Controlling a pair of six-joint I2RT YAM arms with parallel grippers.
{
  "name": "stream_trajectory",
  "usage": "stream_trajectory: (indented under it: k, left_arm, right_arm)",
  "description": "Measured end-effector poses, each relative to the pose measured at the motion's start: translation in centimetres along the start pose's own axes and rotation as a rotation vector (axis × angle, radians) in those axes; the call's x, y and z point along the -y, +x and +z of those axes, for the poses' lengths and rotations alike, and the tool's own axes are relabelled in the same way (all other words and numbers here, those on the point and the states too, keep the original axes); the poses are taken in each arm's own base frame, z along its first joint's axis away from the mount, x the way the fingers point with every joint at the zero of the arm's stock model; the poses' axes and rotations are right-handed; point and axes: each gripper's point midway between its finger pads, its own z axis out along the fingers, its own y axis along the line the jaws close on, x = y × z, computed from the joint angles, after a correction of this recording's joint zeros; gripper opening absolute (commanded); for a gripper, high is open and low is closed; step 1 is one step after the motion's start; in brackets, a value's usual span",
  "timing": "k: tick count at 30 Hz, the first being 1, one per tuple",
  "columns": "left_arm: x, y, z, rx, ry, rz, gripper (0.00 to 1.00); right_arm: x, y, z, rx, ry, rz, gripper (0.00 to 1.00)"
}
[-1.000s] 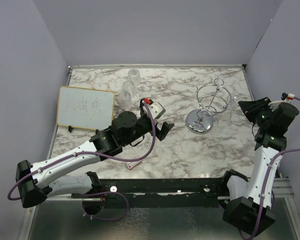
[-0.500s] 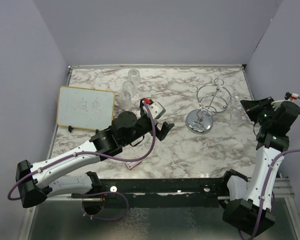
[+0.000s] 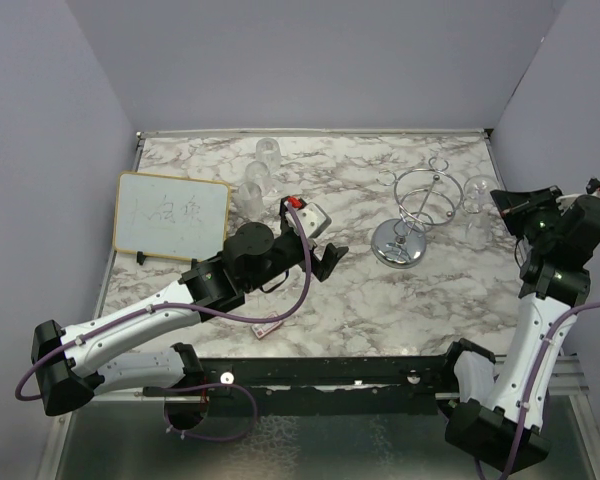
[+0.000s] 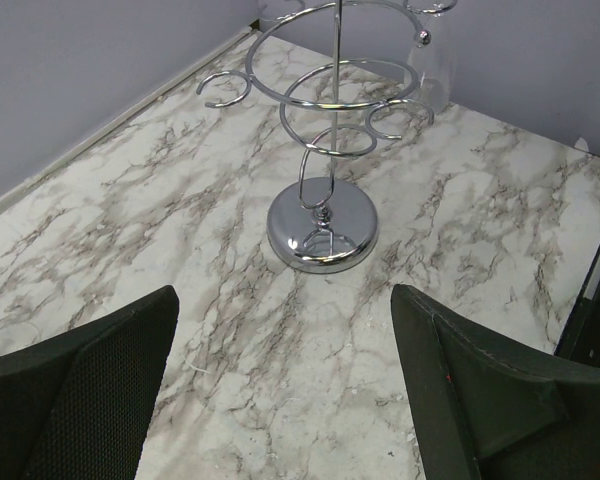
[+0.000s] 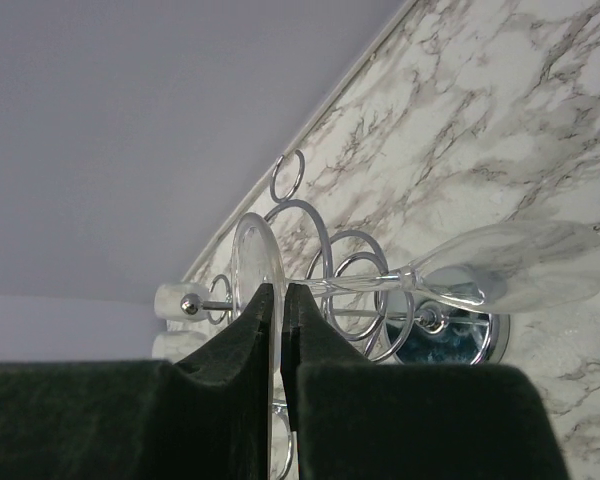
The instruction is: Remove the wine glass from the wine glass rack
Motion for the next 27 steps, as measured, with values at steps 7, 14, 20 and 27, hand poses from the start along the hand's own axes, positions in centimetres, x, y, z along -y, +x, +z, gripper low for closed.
stream_trajectory:
  k: [7,14,20,27]
  left_arm:
    - [0.0,0.0,0.0,0.000,0.000,0.000,0.89]
    - [0.0,0.0,0.0,0.000,0.000,0.000,0.89]
    - [0.0,0.0,0.0,0.000,0.000,0.000,0.89]
    - [-0.4,0.0,0.0,0.000,-0.009,-0.001,0.89]
  right_arm:
    - [1.1,0.4,-0.3,-0.013,0.067,0.029,0.01]
    - [2.4,0.6,-0.4,-0.009,0.134,0.042,0.01]
    - [1.3,-1.4,-0.8,0.067,0.113,-0.037,0.01]
    - [-0.9,-4.1,1.6,0.105,-0.002,-0.149,0.01]
